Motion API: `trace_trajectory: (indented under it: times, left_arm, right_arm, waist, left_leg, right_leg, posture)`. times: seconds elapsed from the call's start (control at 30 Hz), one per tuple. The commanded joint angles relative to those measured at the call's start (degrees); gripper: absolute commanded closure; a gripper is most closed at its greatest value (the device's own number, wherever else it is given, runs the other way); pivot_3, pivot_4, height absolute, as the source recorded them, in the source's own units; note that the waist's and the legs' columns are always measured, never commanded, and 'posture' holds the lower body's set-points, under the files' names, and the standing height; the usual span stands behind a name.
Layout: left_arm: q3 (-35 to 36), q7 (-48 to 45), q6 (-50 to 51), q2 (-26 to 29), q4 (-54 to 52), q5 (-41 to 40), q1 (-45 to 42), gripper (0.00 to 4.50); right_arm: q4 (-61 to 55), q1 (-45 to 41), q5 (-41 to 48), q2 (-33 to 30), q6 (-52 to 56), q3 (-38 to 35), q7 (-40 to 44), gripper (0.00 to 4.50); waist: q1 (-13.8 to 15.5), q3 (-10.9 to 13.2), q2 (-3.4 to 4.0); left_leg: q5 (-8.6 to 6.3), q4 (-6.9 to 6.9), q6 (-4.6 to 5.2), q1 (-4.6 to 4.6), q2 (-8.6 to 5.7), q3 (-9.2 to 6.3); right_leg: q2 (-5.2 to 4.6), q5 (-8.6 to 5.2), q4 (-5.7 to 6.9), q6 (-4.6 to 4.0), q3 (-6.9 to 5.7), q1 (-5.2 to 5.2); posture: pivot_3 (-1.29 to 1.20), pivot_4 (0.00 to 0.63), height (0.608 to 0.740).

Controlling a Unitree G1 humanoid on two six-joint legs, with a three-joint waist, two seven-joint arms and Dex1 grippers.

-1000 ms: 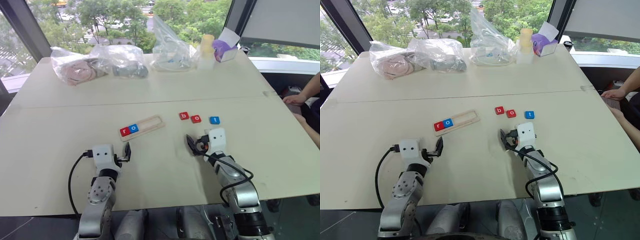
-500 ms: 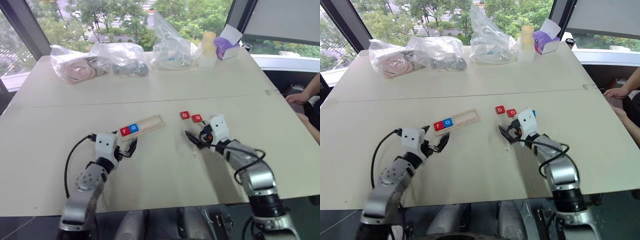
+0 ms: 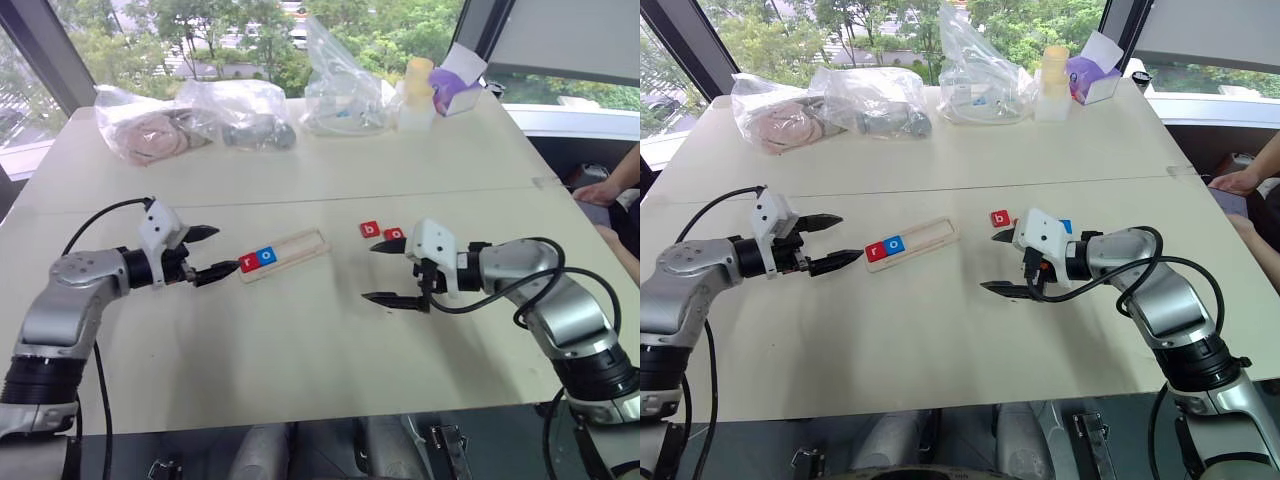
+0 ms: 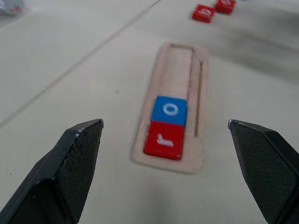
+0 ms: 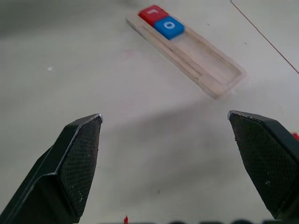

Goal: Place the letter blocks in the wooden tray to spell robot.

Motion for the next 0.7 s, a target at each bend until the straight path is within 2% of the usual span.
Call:
trace_trajectory:
  times: [0.03,0.17,0.5,0.7]
  left_arm:
    - [-0.6,-5.8,-2.7,2.5,2.7,1.0,-2.7,0.0]
    - [-1.1,-11.5,-3.9,3.9,5.3,0.8,-4.5,0.0]
    - [-6.0,-15.5,-12.2,0.6,13.9,7.0,-8.3,0.0]
    - [-8.3,-14.4,-19.6,-4.0,26.8,12.3,-15.1,0.0]
  right_arm:
    - [-1.2,-2.8,1.9,0.3,-0.4,0.3,2.4,0.04]
    - [-5.1,-4.0,3.9,0.4,2.2,0.0,2.4,0.04]
    - [-8.4,-1.9,2.8,-1.3,3.3,0.4,0.5,0.04]
    - [-11.0,0.7,2.3,-0.4,4.6,-0.3,-4.1,0.04]
  waist:
    - [0.1,0.0,0.0]
    - [0.1,0.0,-0.02]
    - [0.1,0.0,-0.03]
    - [0.1,0.0,-0.05]
  left_leg:
    - [0.02,0.08,-0.04,-0.22,0.0,-0.03]
    - [0.03,0.1,-0.05,-0.28,0.0,-0.04]
    - [0.03,0.13,-0.05,-0.27,-0.02,-0.02]
    - [0.06,0.26,-0.07,-0.26,-0.02,-0.02]
  right_leg:
    - [0.0,0.02,0.08,-0.01,-0.01,-0.22]
    - [-0.04,0.04,0.09,-0.04,-0.01,-0.29]
    - [0.0,0.05,0.18,-0.04,-0.02,-0.3]
    - [0.06,0.08,0.32,-0.05,-0.04,-0.27]
  posture:
    - [0.0,0.15,0.74]
    - [0.0,0.15,0.74]
    - [0.0,0.15,0.74]
    - [0.0,0.15,0.74]
